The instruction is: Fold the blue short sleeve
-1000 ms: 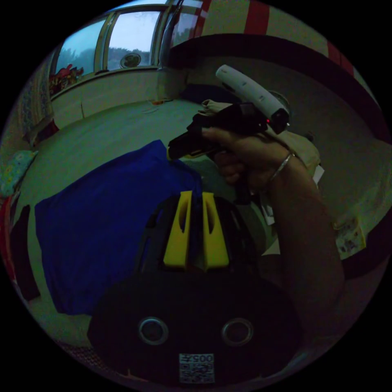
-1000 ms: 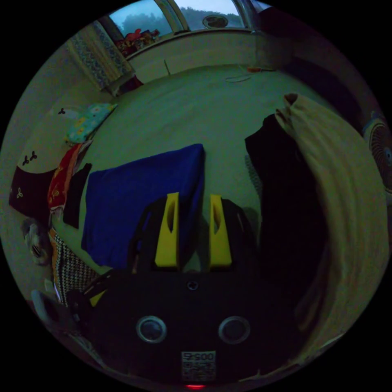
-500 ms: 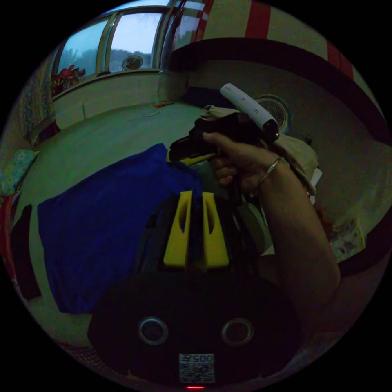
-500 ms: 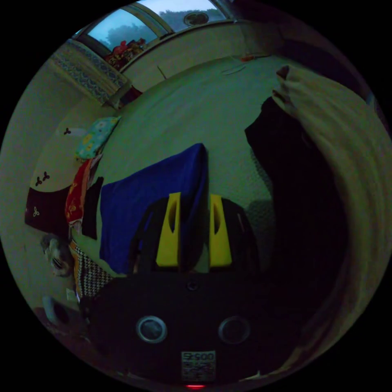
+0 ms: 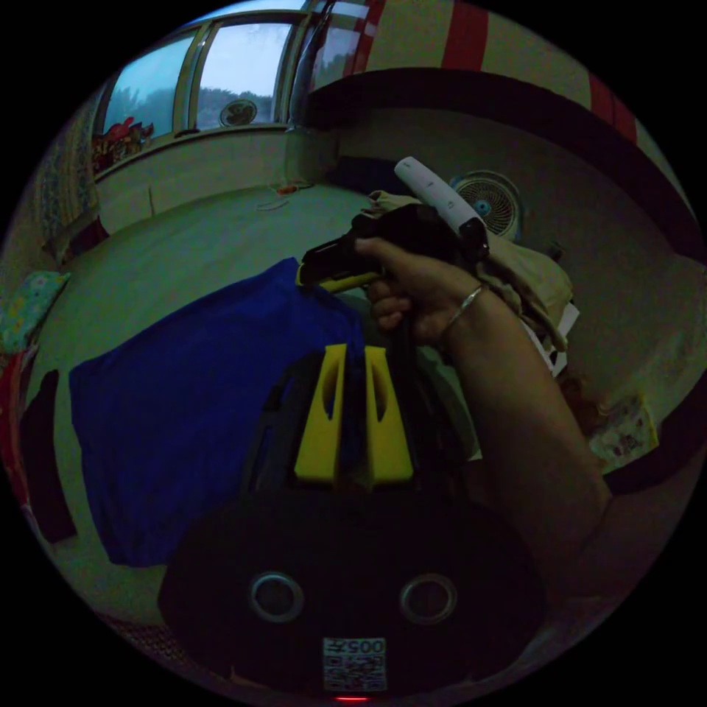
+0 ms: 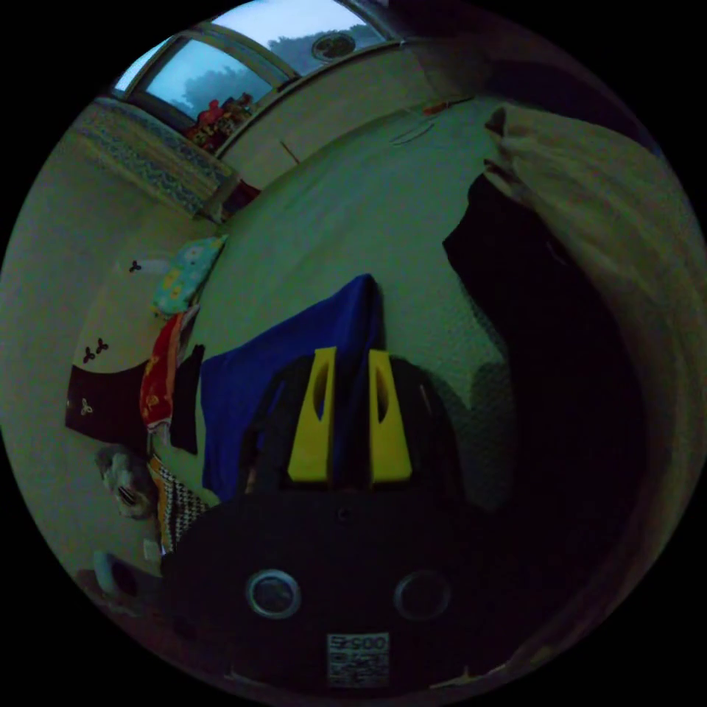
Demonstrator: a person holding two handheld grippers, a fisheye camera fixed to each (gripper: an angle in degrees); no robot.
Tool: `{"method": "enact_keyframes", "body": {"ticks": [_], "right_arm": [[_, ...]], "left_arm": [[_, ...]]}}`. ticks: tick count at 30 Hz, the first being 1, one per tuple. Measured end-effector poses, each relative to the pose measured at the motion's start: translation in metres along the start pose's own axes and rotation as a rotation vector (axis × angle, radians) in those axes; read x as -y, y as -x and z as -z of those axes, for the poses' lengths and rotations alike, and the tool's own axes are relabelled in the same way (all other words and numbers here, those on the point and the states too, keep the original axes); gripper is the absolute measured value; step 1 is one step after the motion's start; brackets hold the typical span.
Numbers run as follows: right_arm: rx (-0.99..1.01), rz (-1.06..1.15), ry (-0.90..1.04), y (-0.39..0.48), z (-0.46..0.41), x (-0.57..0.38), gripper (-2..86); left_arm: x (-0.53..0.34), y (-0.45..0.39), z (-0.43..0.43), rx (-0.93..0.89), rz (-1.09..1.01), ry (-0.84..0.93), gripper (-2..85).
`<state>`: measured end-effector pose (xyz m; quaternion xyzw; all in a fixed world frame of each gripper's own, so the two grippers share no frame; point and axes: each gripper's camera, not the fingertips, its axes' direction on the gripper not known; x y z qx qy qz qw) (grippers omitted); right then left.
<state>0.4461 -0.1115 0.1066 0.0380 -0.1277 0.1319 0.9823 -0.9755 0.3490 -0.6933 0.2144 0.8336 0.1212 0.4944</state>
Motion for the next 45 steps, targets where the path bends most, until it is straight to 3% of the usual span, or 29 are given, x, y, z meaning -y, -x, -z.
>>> {"method": "enact_keyframes", "body": {"ticks": [21,33,45], "right_arm": [[0.026,0.02,-0.001,0.185,-0.005,-0.012,-0.4],[-0.013,0.254,-0.056,0.401,0.001,-0.036,-0.9],[-0.104,0.447,0.035,0.632,-0.041,-0.069,-0.8]], "left_arm": [[-0.065,0.147,0.15,0.042,0.047,-0.001,5.8],[-0.121,0.255,0.269,0.114,0.098,-0.051,5.8],[-0.186,0.382,0.371,0.204,0.208,-0.063,0.7]]}}
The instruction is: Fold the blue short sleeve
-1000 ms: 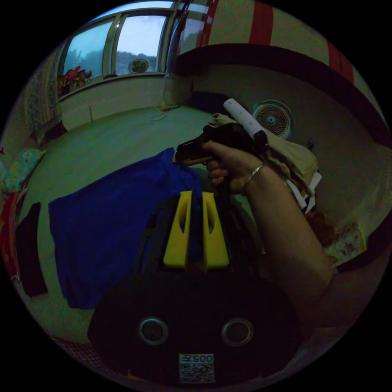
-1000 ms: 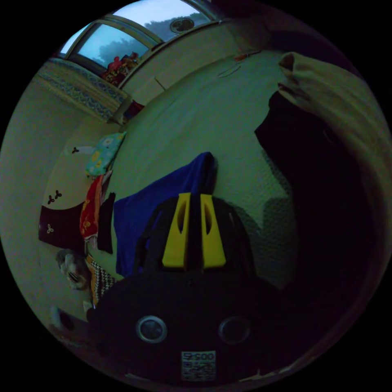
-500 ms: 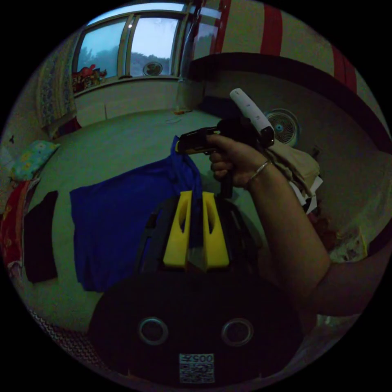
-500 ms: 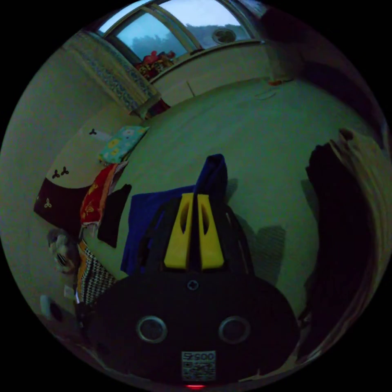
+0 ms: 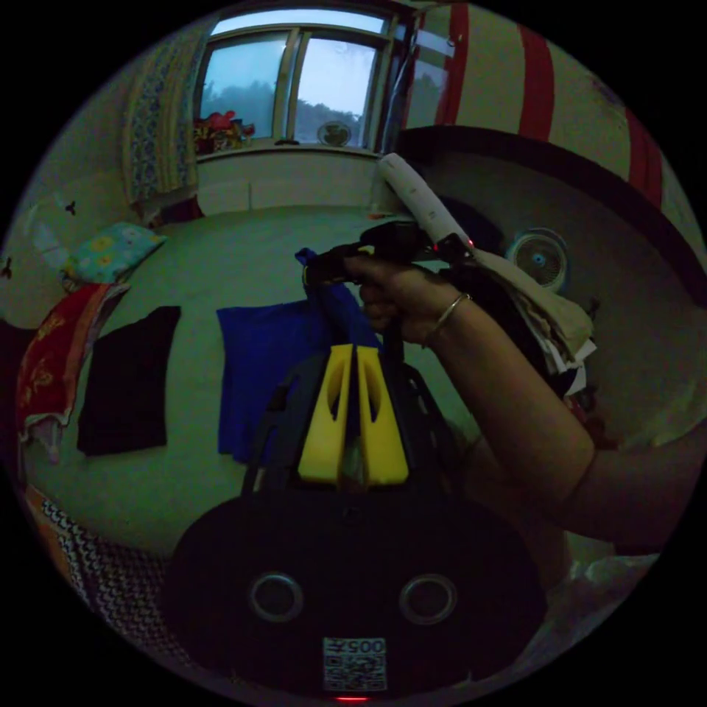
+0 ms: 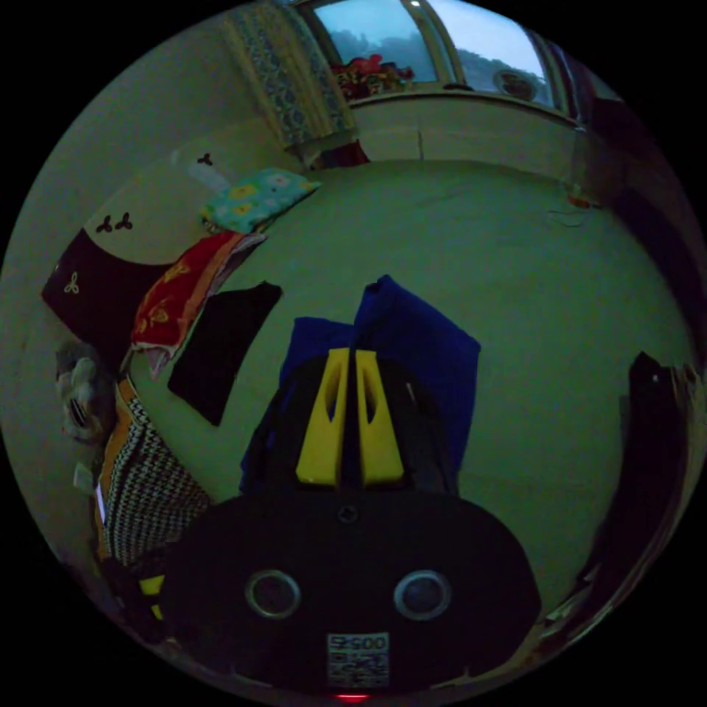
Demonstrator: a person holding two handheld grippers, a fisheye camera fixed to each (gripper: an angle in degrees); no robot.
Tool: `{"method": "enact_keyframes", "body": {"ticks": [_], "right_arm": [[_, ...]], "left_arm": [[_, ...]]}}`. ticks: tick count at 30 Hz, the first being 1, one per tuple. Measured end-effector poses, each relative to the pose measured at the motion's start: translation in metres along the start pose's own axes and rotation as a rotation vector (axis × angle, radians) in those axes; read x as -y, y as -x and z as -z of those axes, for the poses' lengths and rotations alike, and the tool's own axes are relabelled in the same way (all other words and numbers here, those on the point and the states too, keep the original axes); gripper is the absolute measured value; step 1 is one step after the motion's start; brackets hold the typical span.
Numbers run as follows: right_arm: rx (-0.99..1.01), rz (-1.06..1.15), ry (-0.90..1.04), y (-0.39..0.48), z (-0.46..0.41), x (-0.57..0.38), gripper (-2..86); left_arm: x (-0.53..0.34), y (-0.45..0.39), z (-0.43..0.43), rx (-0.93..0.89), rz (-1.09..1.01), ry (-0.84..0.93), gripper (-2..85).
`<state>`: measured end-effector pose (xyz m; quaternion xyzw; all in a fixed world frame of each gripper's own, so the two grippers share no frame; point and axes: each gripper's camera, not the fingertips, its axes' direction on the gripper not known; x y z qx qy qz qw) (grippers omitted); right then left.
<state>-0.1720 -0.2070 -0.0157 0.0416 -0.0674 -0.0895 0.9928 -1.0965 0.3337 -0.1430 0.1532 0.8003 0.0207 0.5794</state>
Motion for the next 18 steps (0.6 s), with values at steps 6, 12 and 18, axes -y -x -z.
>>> {"method": "enact_keyframes", "body": {"ticks": [6,12,18], "right_arm": [[0.02,0.092,0.059,0.104,-0.017,0.028,-0.7],[-0.077,0.135,0.23,0.177,-0.067,0.05,1.7],[0.133,0.22,0.184,0.211,-0.03,0.059,6.7]], "left_arm": [[-0.009,0.071,0.025,0.057,0.056,0.007,0.5],[-0.013,0.142,0.026,0.165,0.132,0.111,0.2],[-0.012,0.206,0.048,0.168,0.21,-0.016,-0.5]]}}
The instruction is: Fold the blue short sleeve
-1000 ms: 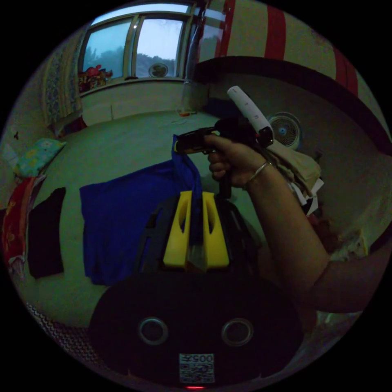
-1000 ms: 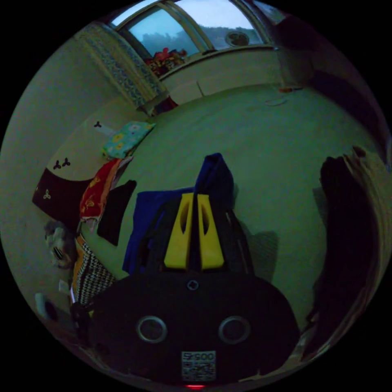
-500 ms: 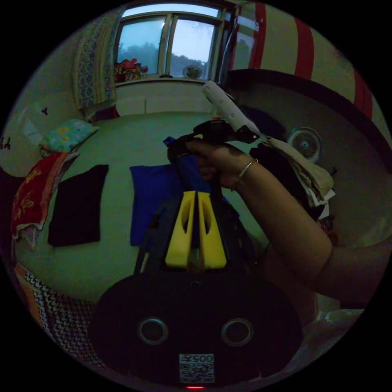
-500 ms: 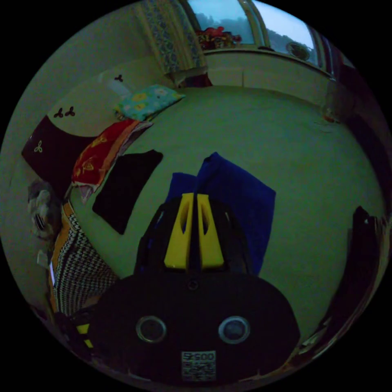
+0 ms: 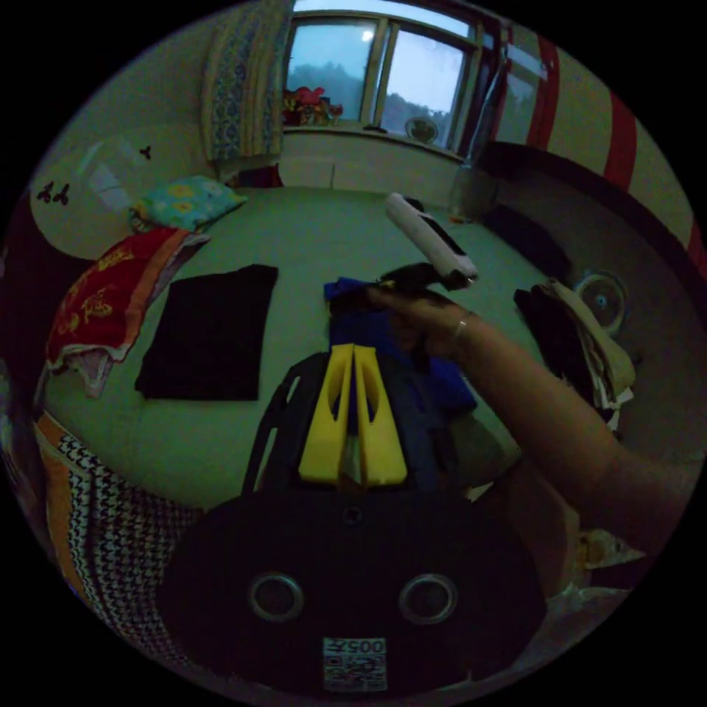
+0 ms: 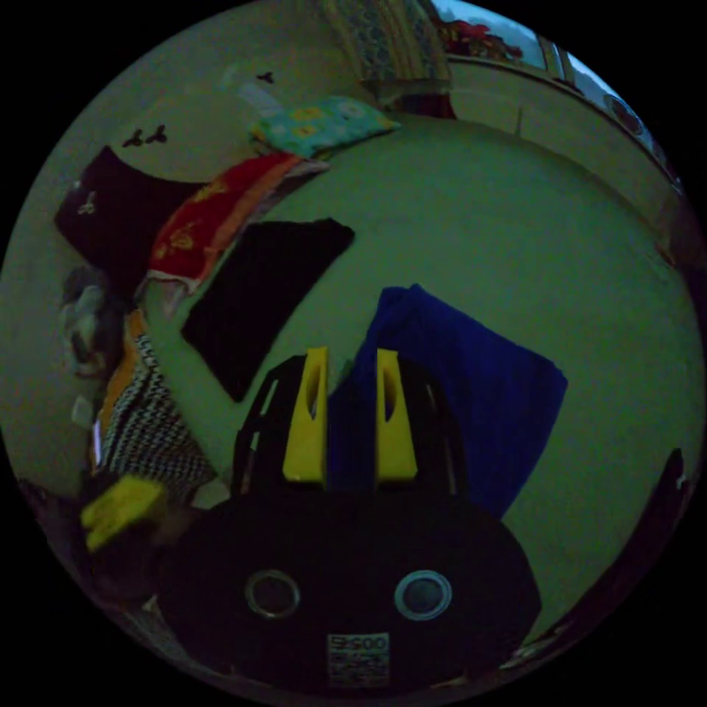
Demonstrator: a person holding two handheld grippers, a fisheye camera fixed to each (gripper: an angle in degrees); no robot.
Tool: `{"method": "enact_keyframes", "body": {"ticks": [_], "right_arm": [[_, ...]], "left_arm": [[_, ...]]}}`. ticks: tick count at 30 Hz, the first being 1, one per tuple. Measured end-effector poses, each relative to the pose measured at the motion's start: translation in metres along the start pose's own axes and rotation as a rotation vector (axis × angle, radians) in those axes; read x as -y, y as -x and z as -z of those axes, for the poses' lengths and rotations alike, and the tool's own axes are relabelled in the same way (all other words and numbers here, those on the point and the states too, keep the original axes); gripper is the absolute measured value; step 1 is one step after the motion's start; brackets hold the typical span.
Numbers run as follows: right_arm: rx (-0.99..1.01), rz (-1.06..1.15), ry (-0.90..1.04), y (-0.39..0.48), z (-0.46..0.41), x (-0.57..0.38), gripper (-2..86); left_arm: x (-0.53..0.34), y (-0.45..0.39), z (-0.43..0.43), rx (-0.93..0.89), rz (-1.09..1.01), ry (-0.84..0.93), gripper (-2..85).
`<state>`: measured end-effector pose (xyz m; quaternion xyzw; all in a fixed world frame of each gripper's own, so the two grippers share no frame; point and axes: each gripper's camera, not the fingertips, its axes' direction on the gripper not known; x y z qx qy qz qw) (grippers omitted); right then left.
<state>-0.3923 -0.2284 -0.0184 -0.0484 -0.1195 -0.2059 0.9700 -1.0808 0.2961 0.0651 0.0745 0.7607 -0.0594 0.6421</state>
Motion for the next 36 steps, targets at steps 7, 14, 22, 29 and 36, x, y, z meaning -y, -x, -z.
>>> {"method": "enact_keyframes", "body": {"ticks": [7,14,22,29,36], "right_arm": [[-0.148,0.069,-0.049,0.025,0.051,-0.043,1.7],[-0.208,-0.085,-0.13,0.041,0.038,-0.096,-1.0],[-0.178,0.076,0.127,0.08,0.012,-0.085,-1.3],[-0.109,0.133,0.277,0.085,-0.006,-0.085,-1.4],[0.028,0.173,0.257,0.077,-0.002,-0.093,-1.3]], "left_arm": [[0.021,0.024,-0.046,-0.05,-0.028,0.105,-0.5],[0.044,0.036,-0.11,-0.057,-0.028,0.217,-0.4],[0.071,0.055,-0.169,0.148,-0.066,0.327,-0.1],[0.088,0.068,-0.214,0.154,-0.115,0.484,0.2],[0.106,0.083,-0.22,0.124,-0.076,0.419,0.2]]}}
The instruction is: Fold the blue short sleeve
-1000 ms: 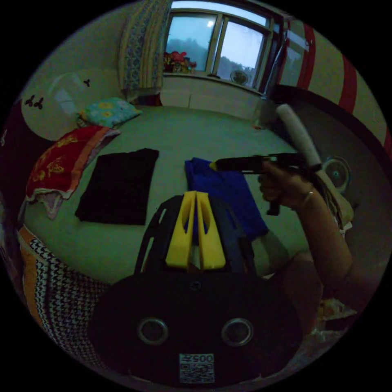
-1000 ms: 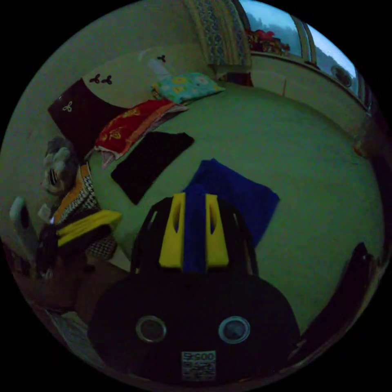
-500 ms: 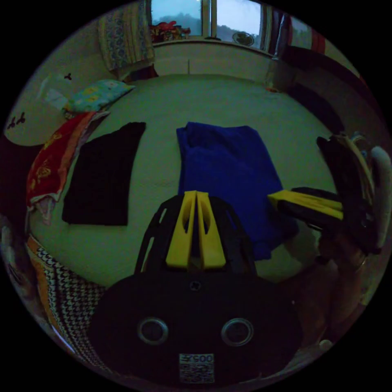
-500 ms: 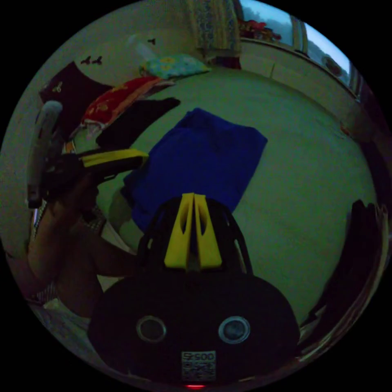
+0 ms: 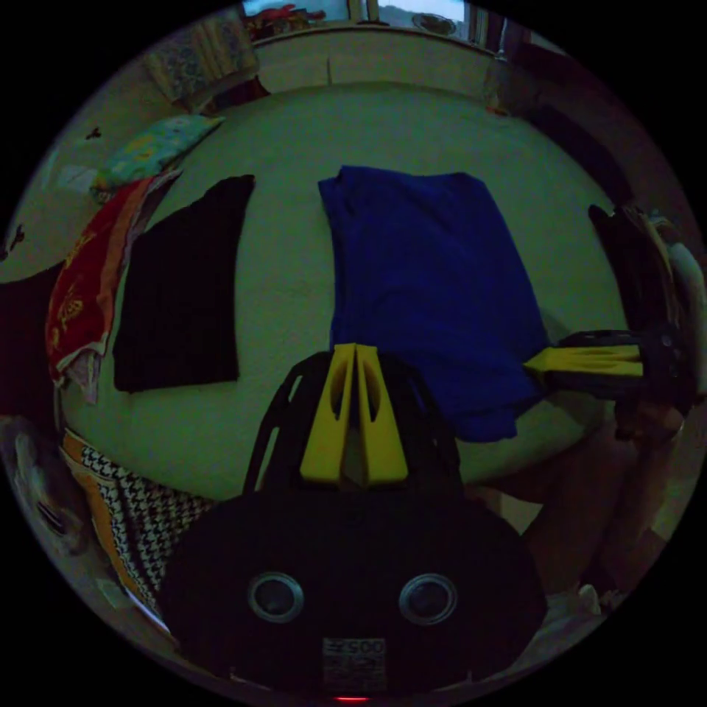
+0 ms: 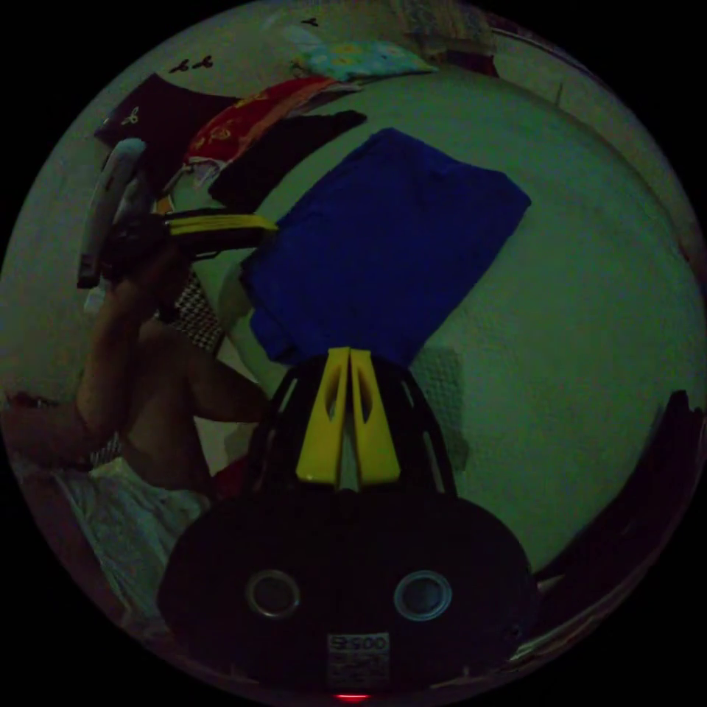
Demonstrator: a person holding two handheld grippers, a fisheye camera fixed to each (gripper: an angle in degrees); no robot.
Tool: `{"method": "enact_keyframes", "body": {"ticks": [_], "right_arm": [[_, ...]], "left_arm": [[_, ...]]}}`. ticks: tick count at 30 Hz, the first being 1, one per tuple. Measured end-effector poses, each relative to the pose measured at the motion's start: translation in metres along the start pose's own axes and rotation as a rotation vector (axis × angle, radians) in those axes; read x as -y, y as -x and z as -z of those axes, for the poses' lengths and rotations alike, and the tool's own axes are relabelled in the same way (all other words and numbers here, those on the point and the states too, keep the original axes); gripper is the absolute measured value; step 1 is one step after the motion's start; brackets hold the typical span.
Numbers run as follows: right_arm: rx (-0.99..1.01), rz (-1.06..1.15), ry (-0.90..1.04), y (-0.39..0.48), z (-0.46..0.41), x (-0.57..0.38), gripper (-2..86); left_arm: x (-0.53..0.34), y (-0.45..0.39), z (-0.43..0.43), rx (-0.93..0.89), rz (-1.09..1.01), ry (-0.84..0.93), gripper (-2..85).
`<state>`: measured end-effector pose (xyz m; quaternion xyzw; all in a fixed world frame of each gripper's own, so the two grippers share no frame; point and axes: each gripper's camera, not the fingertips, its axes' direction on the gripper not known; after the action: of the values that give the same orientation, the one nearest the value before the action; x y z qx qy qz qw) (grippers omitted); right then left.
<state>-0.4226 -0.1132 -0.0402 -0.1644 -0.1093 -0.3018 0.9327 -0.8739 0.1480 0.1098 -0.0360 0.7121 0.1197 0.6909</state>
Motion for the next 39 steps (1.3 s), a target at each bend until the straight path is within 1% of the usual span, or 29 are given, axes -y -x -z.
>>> {"method": "enact_keyframes", "body": {"ticks": [3,5,7,9,12,14,18,21,23,25,27,28,30,32,34,36,39], "right_arm": [[-0.045,0.088,-0.09,0.011,0.004,-0.006,-1.3],[-0.024,0.122,-0.112,0.02,-0.003,-0.004,-1.3],[-0.019,0.131,-0.125,0.028,-0.011,0.001,-1.3],[-0.041,0.156,-0.13,0.037,-0.02,0.004,-1.3],[-0.094,0.145,-0.056,0.045,-0.039,0.009,-1.3],[-0.096,0.131,-0.016,0.043,-0.05,0.008,-1.3],[-0.013,0.123,0.051,0.031,-0.057,0.0,-1.4],[0.051,0.156,0.096,0.023,-0.063,-0.01,-1.4],[0.084,0.191,0.095,0.016,-0.064,-0.02,-1.4],[0.144,0.243,0.126,0.012,-0.064,-0.03,-1.3],[0.17,0.273,0.076,0.006,-0.059,-0.041,-1.3],[0.177,0.274,0.014,0.002,-0.052,-0.047,-1.3],[0.215,0.254,-0.093,-0.008,-0.042,-0.056,-1.2],[0.274,0.156,-0.207,-0.028,-0.035,-0.066,-1.2],[0.283,0.062,-0.251,-0.044,-0.035,-0.072,-1.2],[0.261,-0.008,-0.276,-0.055,-0.036,-0.079,-1.2],[0.193,-0.064,-0.328,-0.066,-0.033,-0.094,-1.1]], "left_arm": [[0.005,-0.002,0.004,-0.011,-0.024,-0.078,0.2],[0.011,-0.008,0.003,-0.026,-0.065,-0.11,0.2],[0.021,-0.018,-0.005,-0.079,-0.132,-0.103,0.2],[0.029,-0.025,-0.013,-0.084,-0.169,-0.066,0.2],[0.042,-0.031,-0.028,-0.022,-0.194,-0.004,0.2],[0.049,-0.03,-0.036,-0.026,-0.191,0.03,0.2],[0.061,-0.021,-0.044,-0.072,-0.176,0.073,0.2],[0.066,-0.015,-0.047,-0.096,-0.194,0.105,0.2],[0.067,-0.008,-0.042,-0.091,-0.152,0.056,0.2],[0.065,0.007,-0.022,-0.005,-0.06,-0.145,0.1],[0.067,0.017,-0.01,0.079,-0.022,-0.255,0.1],[0.07,0.023,-0.006,0.116,0.005,-0.294,0.1],[0.079,0.03,-0.006,0.105,0.023,-0.288,0.0],[0.092,0.033,-0.004,0.073,0.024,-0.274,0.0],[0.111,0.031,0.004,0.046,-0.015,-0.312,0.0],[0.127,0.03,0.005,0.06,-0.043,-0.333,0.0],[0.152,0.034,-0.012,0.055,-0.03,-0.308,0.0]]}}
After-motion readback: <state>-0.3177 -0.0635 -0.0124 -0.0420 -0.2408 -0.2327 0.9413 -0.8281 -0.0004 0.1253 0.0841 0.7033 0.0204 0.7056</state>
